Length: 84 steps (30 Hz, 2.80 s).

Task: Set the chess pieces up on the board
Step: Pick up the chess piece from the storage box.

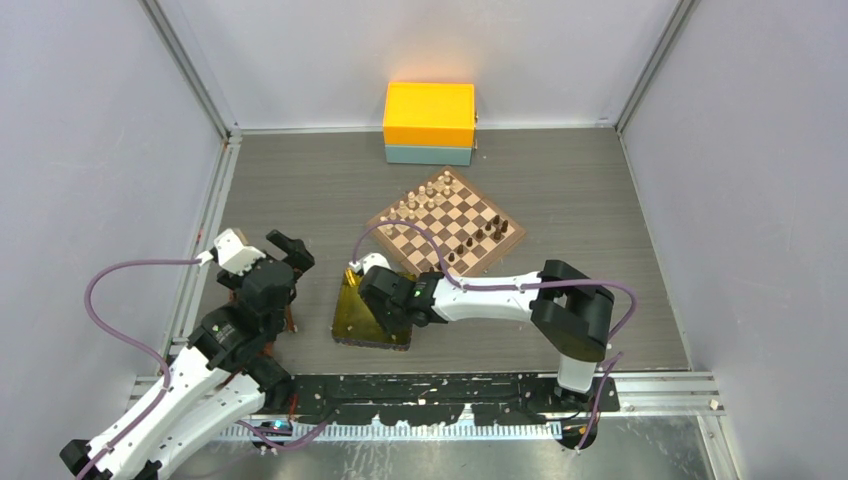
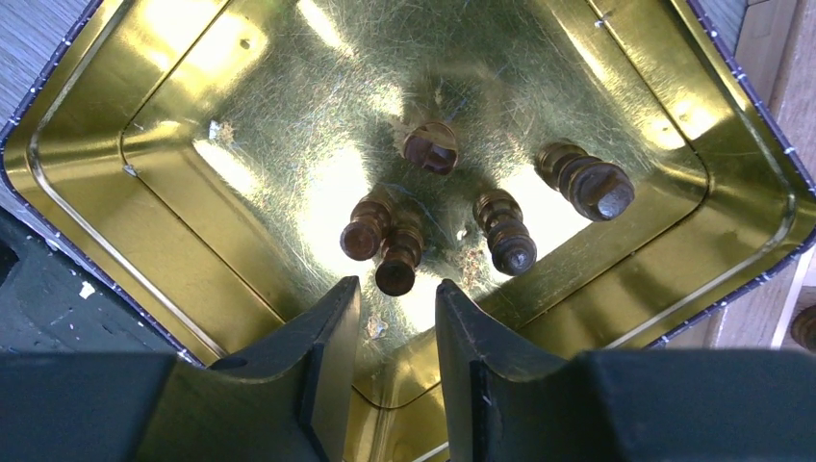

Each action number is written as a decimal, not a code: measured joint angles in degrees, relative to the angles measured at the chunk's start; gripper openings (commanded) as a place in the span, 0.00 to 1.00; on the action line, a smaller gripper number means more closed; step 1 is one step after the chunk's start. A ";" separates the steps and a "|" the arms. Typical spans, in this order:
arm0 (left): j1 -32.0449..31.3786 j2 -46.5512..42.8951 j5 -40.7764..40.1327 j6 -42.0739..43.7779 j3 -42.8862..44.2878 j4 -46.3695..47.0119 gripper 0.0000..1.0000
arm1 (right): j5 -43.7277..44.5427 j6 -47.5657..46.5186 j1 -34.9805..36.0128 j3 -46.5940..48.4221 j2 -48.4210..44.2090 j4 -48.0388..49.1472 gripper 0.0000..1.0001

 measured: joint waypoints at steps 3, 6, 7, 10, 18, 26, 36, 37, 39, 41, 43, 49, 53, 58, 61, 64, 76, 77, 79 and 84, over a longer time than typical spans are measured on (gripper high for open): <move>0.00 0.04 0.00 0.00 -0.15 0.07 1.00 | -0.44 -0.22 -0.35 0.00 0.28 0.22 0.37; 0.00 0.04 -0.02 0.00 -0.39 0.22 1.00 | -0.96 -0.39 -0.63 0.00 0.61 0.35 0.36; 0.00 0.07 -0.02 0.00 -0.46 0.26 1.00 | -1.11 -0.44 -0.68 0.00 0.68 0.39 0.35; 0.00 0.07 -0.02 0.00 -0.66 0.42 1.00 | -1.51 -0.70 -0.94 0.00 0.72 0.61 0.34; 0.00 0.07 -0.07 0.11 -0.74 0.44 1.00 | -2.14 -1.51 -1.25 0.00 0.72 0.81 0.31; 0.00 0.09 -0.50 0.17 -0.83 0.81 1.00 | -2.95 -2.58 -1.66 0.00 1.70 1.49 0.29; 0.00 0.42 -0.61 0.20 -0.83 0.96 1.00 | -3.58 -4.02 -1.79 0.00 1.84 1.53 0.14; 0.00 0.46 -0.61 0.20 -0.83 0.98 1.00 | -3.61 -4.15 -1.79 0.00 1.84 1.53 0.13; 0.00 0.57 -0.63 0.20 -0.83 1.09 1.00 | -3.63 -4.42 -1.79 0.00 1.84 1.53 0.11; 0.00 0.63 -0.63 0.20 -0.85 1.20 1.00 | -3.63 -4.50 -1.79 0.00 1.84 1.53 0.07; 0.00 0.68 -0.61 0.20 -0.85 1.27 1.00 | -3.61 -4.63 -1.79 0.00 1.84 1.53 0.05; 0.00 0.68 -0.61 0.17 -1.03 1.31 1.00 | -3.21 -4.92 -1.79 0.00 1.77 1.51 0.01; 0.00 0.79 -0.63 0.17 -1.07 1.31 1.00 | -2.73 -5.35 -1.79 0.00 1.60 1.44 0.01; 0.00 0.81 -0.63 0.17 -1.09 1.31 1.00 | -2.03 -5.92 -1.81 0.00 1.31 1.29 0.01; 0.00 0.83 -0.63 0.17 -1.09 1.31 1.00 | -1.84 -5.97 -1.81 0.00 0.35 1.20 0.01; 0.00 0.83 -0.61 0.17 -1.09 1.31 1.00 | -1.77 -5.97 -1.81 0.00 -0.72 1.22 0.01; 0.00 1.77 -0.61 0.17 -1.09 1.31 1.00 | -0.92 -5.79 -1.79 0.00 -4.68 -0.70 0.01; 0.00 1.79 -0.61 0.17 -1.09 1.31 1.00 | -0.66 -5.68 -1.79 0.00 -5.38 -1.16 0.01; 0.00 1.79 -0.61 0.17 -1.09 1.31 1.00 | 0.28 -5.38 -1.79 0.00 -7.34 -2.03 0.01; 0.00 1.79 -0.55 0.15 -1.09 1.33 1.00 | 3.89 -4.33 -1.79 0.39 -12.28 -5.05 0.01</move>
